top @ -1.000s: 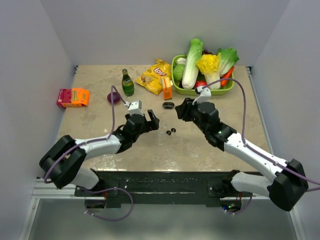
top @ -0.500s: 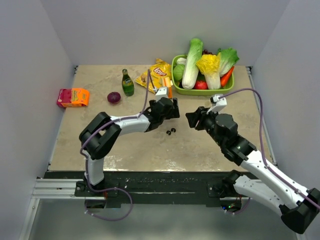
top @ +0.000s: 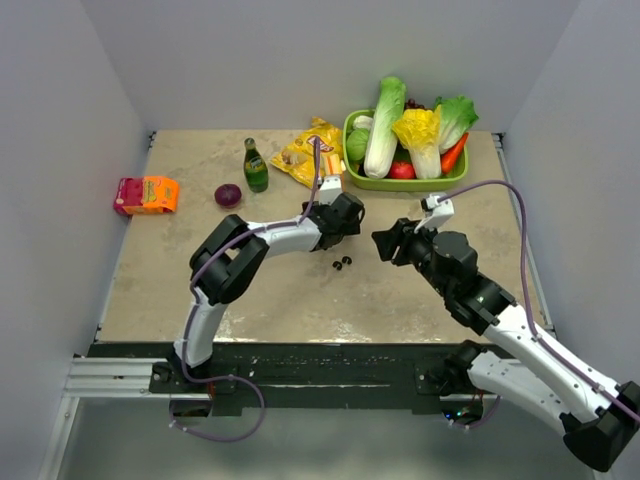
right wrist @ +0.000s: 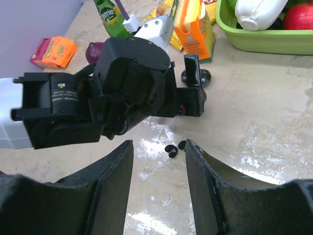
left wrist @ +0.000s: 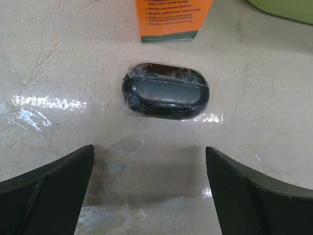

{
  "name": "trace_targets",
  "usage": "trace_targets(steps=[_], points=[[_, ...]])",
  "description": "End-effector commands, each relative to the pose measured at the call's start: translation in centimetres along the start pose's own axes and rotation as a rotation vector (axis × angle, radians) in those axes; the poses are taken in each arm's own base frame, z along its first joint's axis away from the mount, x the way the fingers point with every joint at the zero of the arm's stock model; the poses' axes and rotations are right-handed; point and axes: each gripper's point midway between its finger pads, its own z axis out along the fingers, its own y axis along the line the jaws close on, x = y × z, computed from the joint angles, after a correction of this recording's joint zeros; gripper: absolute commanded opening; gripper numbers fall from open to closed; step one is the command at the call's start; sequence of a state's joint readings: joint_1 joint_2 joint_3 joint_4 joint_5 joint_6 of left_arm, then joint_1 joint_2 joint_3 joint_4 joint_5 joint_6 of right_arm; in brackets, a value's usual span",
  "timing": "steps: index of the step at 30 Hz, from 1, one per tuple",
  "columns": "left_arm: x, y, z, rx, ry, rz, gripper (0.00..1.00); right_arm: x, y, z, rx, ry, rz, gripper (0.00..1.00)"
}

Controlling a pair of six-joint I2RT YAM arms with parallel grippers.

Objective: Insert the wireless bluetooth earbuds into the charging case
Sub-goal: Move the charging case to the center of the board, then pick up the charging case at the center of the board.

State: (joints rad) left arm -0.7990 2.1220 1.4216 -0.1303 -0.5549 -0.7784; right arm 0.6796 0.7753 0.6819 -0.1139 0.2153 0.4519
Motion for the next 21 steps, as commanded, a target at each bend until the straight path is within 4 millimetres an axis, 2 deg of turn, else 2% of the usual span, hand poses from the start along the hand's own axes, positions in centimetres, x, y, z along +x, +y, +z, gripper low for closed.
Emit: trace_targets(steps=[1, 3, 4, 5, 7, 9, 10, 11, 14, 21], points=[[0.1, 0.3, 1.1, -0.069, 0.015, 0.016, 1.0, -1.4, 0.8, -0.7, -0.032, -0.033, 0.01, 0.5], [1.1, 0.7, 1.8, -0.102, 0.036, 0.032, 0.99, -1.8, 0.9, -0.9, -0.034, -0.041, 0.011, 0.5], [0.6, 0.1, 1.9, -0.102, 0.032, 0.016, 0.99, -1.8, 0.8, -1.0, -0.03, -0.039, 0.009, 0.51], [1.4, 0.7, 2.2, -0.128, 0.048, 0.029, 0.99, -1.9, 0.8, -1.0, -0.028, -0.042, 0.011, 0.51], [1.1, 0.6, 2.6, -0.142, 0.044, 0.012, 0.99, -2.0, 0.9, -1.2, -0.03, -0.046, 0.011, 0.51], [1.8, 1.1, 3.1, -0.174, 0.057, 0.028, 0.98, -2.0, 0.9, -1.2, -0.031, -0.045, 0.012, 0.51], [1.4, 0.7, 3.1, -0.177, 0.053, 0.015, 0.97, -2.0, 0.9, -1.2, -0.03, -0.047, 0.012, 0.51], [2.1, 1.4, 3.4, -0.208, 0.07, 0.035, 0.97, -2.0, 0.8, -1.2, -0.029, -0.048, 0.012, 0.51], [2.5, 1.8, 3.7, -0.235, 0.077, 0.05, 0.96, -2.0, 0.9, -1.2, -0.032, -0.047, 0.011, 0.51], [2.8, 2.0, 4.4, -0.238, 0.08, 0.098, 0.94, -1.8, 0.7, -1.1, -0.028, -0.043, 0.013, 0.51]])
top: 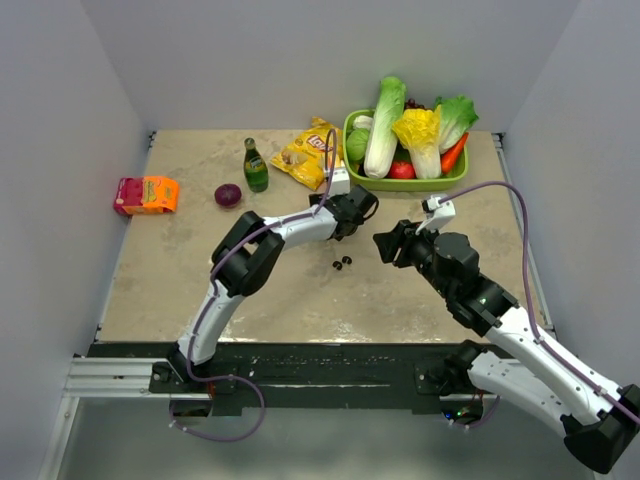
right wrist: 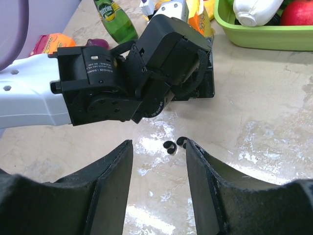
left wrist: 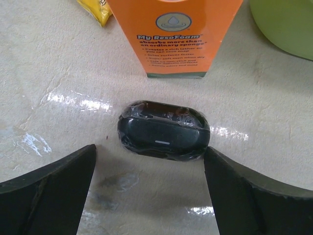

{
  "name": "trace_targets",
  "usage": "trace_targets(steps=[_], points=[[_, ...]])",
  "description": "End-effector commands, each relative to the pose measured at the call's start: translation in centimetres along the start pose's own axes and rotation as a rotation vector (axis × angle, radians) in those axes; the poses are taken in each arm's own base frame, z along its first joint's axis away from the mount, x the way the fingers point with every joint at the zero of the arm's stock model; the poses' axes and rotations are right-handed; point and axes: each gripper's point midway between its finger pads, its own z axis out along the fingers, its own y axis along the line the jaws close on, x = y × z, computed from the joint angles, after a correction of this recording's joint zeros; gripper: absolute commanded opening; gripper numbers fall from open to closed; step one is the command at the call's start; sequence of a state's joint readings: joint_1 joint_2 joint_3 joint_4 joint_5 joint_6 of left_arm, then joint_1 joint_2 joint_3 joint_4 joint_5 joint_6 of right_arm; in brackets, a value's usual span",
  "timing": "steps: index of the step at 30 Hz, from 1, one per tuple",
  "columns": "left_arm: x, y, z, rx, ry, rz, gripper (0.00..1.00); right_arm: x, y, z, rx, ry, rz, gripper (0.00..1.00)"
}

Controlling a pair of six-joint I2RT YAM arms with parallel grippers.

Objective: Insert the wireless bluetooth earbuds into the charging case
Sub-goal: Pick up the charging case at the center of the board.

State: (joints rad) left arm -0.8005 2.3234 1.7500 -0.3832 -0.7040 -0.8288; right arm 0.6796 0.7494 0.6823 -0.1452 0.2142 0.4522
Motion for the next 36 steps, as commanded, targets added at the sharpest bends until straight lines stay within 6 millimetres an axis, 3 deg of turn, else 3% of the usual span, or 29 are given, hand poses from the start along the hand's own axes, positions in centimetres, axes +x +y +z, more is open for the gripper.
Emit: trace_targets(steps=[1, 9, 15, 36], points=[[4.0, 1.7, 1.7, -0.046, 0.095, 0.098, 0.93, -1.8, 0.8, -0.6, -0.028, -0.049, 0.014, 0.51], [2.9, 0.4, 1.7, 0.015, 0.072, 0.139, 0.98, -1.9, 0.8, -0.6, -0.028, -0.052, 0.016, 0.52], [2.5, 0.7, 2.6, 0.012, 0.087, 0.12, 0.98, -2.0, 1.0, -0.6, -0.033, -0.051, 0.019, 0.52], [5.7, 2.8, 3.8, -0.09, 0.148, 0.11, 0.89, -1.6, 1.0, -0.7, -0.04, -0.041, 0.022, 0.52]])
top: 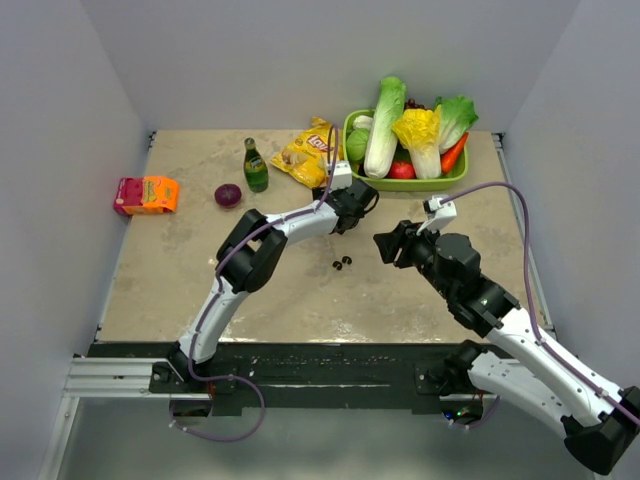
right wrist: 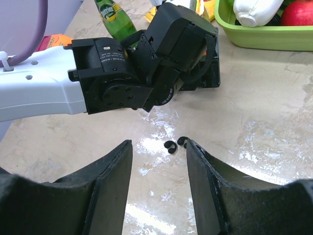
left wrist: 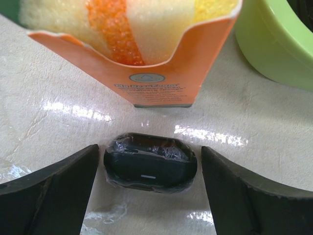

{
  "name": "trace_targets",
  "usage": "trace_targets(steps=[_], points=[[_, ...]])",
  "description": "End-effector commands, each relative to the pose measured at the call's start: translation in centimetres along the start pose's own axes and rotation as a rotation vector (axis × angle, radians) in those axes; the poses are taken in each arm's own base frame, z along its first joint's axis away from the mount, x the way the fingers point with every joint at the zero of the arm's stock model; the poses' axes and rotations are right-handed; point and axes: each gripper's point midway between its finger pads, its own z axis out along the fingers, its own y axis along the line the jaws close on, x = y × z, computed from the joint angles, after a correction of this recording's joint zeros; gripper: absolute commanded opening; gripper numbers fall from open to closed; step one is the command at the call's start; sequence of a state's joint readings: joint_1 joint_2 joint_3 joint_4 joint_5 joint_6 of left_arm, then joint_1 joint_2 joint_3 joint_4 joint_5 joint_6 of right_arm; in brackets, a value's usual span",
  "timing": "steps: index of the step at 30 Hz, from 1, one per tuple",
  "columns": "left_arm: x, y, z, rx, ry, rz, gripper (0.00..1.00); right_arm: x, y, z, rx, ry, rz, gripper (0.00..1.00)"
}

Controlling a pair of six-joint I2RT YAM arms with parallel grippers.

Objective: Insert the wireless bluetooth earbuds into the charging case
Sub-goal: Pick up the charging case at the center of the board.

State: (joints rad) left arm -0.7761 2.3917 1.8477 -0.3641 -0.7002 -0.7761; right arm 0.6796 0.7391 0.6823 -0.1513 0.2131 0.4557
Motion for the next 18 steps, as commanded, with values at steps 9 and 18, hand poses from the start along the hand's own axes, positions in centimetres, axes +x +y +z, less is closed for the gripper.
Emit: trace_targets(steps=[9, 18], points=[[7.8, 4.8, 1.7, -0.107, 0.177, 0.152, 0.87, -1.6, 0.9, -0.8, -0.037, -0.041, 0.022, 0.52], [8.0, 5.0, 1.6, -0.113, 0.184, 0.16, 0.84, -1.4, 0.8, -1.1, -0.035, -0.041, 0.024, 0.52]])
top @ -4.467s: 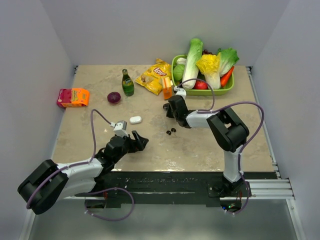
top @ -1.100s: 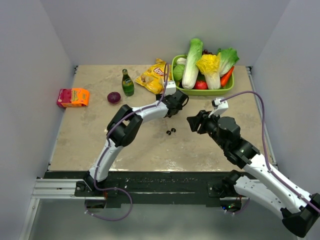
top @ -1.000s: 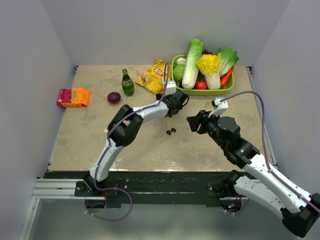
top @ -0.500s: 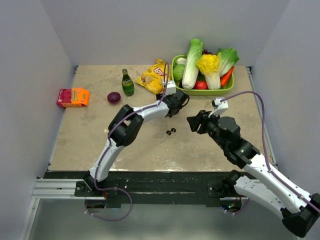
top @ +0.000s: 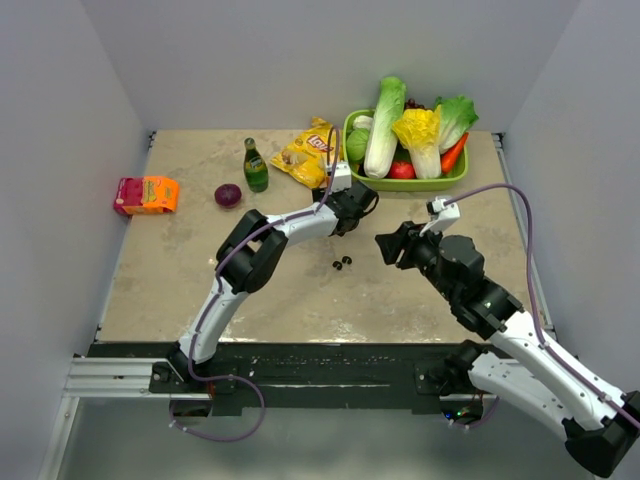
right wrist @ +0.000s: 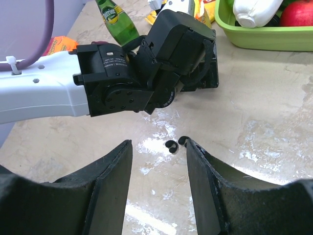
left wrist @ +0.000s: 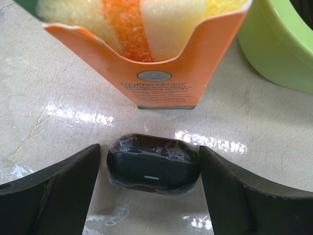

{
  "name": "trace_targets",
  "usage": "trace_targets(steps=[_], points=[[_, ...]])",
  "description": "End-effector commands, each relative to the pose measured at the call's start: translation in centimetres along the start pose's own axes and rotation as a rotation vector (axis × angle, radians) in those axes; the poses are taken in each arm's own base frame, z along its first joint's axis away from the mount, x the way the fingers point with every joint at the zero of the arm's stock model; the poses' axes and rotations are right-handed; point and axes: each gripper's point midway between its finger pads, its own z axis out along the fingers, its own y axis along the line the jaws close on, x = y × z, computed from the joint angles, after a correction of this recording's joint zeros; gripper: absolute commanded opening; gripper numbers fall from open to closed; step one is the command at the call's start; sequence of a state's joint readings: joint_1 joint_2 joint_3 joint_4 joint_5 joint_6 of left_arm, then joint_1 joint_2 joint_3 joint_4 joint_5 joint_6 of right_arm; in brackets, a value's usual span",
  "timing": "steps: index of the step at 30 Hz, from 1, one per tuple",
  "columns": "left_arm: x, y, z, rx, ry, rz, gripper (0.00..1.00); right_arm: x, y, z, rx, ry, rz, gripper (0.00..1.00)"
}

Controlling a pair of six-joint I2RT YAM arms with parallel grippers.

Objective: Insert the wireless bluetooth earbuds into the charging case
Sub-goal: Pick up the charging case at the center of the board.

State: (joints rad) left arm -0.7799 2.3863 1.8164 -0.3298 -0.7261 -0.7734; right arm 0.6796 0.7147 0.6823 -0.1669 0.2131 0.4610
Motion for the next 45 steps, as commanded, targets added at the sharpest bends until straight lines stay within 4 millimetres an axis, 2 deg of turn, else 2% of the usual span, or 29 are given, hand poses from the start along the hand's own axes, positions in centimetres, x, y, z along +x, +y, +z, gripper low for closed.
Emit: trace_targets(steps=[1, 12, 23, 32, 37, 45], points=[[7.8, 4.6, 1.3, -0.097, 0.204, 0.159, 0.84, -1.3, 0.8, -0.6, -0.031, -0.035, 0.018, 0.52], [8.3, 4.2, 0.7, -0.038, 0.227, 0.172, 0.9, -1.3, 0.7, -0.8, -0.029, -0.037, 0.024, 0.52], [8.6, 3.8, 0.5, 0.003, 0.243, 0.189, 0.87, -1.4, 0.7, -0.6, -0.025, -0.039, 0.026, 0.52], [8.5, 3.7, 0.3, 0.027, 0.243, 0.217, 0.96, -1.4, 0.8, -0.5, -0.026, -0.037, 0.027, 0.52], [8.6, 3.6, 0.1, 0.063, 0.242, 0.237, 0.95, -1.3, 0.8, -0.3, -0.025, -0.036, 0.027, 0.52], [8.5, 3.6, 0.0, 0.08, 0.236, 0.261, 0.88, -1.3, 0.8, -0.3, -0.025, -0.036, 0.027, 0.52]])
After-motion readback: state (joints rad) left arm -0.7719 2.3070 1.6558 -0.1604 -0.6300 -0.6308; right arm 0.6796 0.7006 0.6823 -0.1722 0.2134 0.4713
